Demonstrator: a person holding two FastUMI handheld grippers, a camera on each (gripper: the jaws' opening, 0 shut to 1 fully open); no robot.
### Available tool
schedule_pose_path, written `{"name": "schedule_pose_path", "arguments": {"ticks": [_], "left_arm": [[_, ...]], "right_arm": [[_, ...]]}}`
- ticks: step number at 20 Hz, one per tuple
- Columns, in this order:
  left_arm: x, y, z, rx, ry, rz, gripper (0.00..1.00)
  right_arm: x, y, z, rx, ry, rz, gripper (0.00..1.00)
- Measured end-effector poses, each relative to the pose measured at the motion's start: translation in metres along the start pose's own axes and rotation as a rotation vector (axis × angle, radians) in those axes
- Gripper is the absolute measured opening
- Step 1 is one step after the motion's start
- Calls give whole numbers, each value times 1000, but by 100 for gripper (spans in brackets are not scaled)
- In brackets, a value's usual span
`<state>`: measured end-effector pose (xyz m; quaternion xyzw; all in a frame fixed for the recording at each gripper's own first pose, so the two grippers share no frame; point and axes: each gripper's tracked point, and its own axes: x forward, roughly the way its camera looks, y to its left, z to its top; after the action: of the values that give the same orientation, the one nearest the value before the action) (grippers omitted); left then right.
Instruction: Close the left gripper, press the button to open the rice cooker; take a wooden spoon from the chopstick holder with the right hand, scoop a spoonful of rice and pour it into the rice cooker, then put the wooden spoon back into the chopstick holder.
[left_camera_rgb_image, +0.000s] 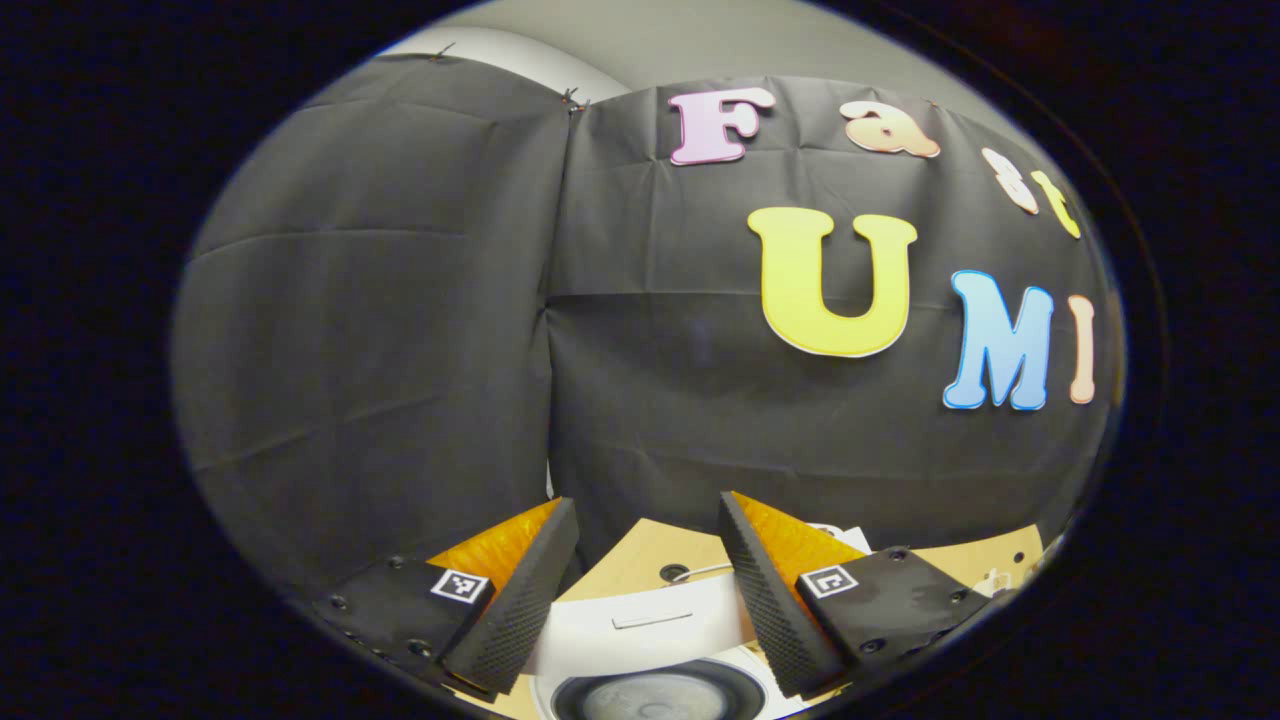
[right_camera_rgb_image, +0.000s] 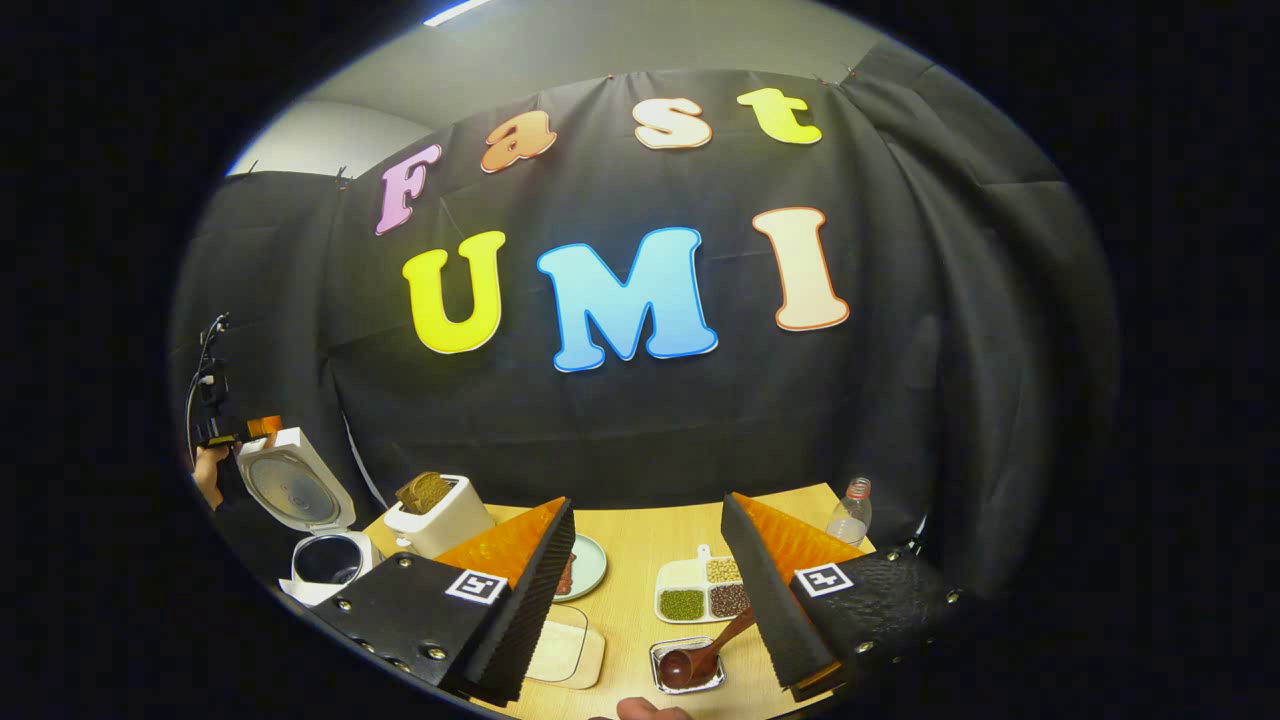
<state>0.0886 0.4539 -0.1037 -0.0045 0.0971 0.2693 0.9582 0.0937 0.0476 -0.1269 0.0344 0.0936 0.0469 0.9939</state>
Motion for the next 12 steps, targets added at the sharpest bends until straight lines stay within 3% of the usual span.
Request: {"name": "schedule_pose_path", "arguments": {"ticks": [4,6,12], "left_arm": [[-35,-12,-20,12,-41,22,100],[-51,-15,-31,24,-77,40,92],[-78,-22,-62,28,-83,50,100]], "right_arm": [[-8,17,8,-9,-11,35,89],[-10,27,15,-25,-24,55,89],[-18,44,24,-52,-40,96,89]]}}
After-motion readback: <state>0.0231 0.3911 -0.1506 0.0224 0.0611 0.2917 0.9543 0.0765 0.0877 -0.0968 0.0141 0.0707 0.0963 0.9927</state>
